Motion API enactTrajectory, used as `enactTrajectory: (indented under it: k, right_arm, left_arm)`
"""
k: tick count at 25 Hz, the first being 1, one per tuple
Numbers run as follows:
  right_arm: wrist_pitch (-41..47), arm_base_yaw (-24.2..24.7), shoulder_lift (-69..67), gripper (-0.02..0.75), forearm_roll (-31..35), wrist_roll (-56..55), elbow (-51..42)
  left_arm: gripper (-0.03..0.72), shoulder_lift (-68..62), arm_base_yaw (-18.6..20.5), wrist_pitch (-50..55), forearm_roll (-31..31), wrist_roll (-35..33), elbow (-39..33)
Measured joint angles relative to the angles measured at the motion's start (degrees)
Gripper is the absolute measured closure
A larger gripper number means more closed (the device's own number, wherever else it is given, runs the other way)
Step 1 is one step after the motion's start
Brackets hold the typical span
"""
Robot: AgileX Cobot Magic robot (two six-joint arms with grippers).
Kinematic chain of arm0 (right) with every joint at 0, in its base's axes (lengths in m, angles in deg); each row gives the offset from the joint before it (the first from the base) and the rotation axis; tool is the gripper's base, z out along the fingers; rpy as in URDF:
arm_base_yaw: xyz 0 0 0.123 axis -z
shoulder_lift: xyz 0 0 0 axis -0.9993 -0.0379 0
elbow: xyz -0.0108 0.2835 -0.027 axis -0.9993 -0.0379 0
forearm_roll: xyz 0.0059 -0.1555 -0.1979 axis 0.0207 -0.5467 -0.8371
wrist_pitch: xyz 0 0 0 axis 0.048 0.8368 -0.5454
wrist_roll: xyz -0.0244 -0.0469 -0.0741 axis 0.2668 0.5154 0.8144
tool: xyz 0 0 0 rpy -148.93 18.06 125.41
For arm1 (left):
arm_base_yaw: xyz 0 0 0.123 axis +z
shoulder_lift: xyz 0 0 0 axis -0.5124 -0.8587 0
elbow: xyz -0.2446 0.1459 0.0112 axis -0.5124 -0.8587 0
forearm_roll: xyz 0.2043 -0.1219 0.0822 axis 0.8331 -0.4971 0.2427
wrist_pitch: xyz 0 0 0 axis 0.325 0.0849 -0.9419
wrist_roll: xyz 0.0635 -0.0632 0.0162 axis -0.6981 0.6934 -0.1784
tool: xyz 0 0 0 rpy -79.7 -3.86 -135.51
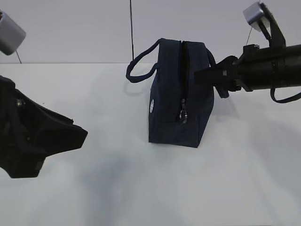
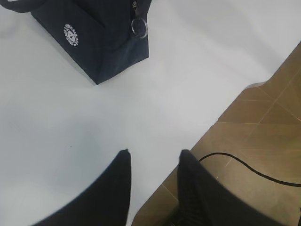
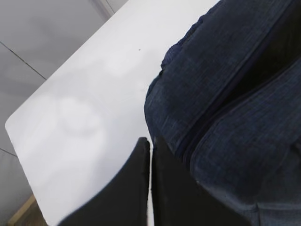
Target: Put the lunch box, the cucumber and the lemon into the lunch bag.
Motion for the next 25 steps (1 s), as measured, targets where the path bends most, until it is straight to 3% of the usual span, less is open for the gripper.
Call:
enactTrajectory:
  k: [10,13,15,17,25]
  right_arm:
    - [1.42,0.00,0.09,0.723,-5.85,-2.59,0.00]
    - [3.17,0.00,0.09,0.566,-8.54,-5.37,0.00]
    - [3.43,0.00,0.09,0.412,-9.63,-7.59,0.00]
    - [3.66,0.00,-0.05,0.323,-9.99,-10.11,0.00]
    - [4.22,0.00,-6.40,0.271,-8.62,-16.95,0.00]
  left_arm:
    - [0.447,0.00,0.00,0.10,-0.10,0.00,0.00]
    - [0.447,0.00,0.00,0.20,-0.10,0.00,0.00]
    - [0.447,0.00,0.00,0.20,-0.10,0.00,0.00]
    - [0.447,0.00,0.00,0.20,-0.10,0.00,0.00]
    - [0.447,0.00,0.00,0.20,-0.19,0.00,0.00]
